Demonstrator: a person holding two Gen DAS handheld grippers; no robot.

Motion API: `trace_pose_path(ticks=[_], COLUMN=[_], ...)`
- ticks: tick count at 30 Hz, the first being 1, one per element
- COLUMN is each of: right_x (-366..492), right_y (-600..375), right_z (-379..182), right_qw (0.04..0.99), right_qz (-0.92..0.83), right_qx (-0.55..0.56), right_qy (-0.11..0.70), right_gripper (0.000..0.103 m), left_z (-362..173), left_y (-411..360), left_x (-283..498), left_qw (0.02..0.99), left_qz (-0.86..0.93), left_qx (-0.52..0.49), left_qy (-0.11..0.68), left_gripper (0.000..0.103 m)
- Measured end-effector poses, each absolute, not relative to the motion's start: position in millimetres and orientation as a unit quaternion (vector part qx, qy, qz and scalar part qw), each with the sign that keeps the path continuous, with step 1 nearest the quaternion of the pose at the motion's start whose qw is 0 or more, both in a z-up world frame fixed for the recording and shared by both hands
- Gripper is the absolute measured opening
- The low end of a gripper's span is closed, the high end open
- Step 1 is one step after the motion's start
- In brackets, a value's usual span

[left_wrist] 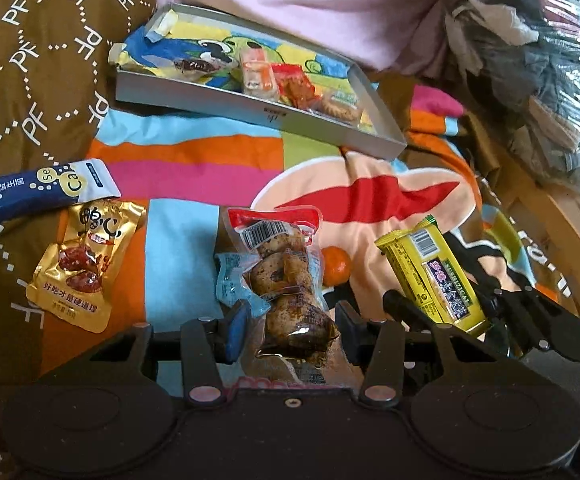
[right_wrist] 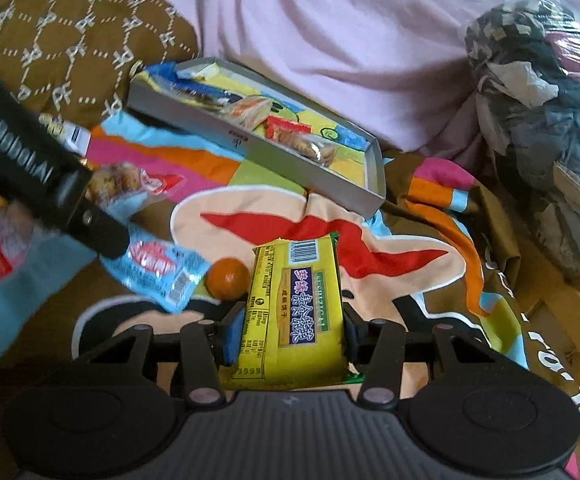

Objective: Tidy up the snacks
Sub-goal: 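Lift the cookie bag and yellow pack and carry them over the grey tray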

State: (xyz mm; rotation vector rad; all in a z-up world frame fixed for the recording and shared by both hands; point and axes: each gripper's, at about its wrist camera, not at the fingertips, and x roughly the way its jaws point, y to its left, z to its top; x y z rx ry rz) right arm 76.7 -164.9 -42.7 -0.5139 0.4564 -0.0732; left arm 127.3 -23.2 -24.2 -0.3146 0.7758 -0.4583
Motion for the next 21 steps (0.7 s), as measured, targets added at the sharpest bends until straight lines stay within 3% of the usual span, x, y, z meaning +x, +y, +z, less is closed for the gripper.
trace_pose_path(ticks=[21], right_x=[92], right_y=[-170], right_z=[-13], right_qw=[0.958], right_qz=[-0.016], right_qx=[-0.187], right_qy=[0.217], right_gripper=[0.052], left_z=[-14], left_y=[-14], left_x=[126], left_qw=[0.904], left_qz=[-0.212], left_qx=[-0.171], left_qy=[0.330], left_gripper=[0.048])
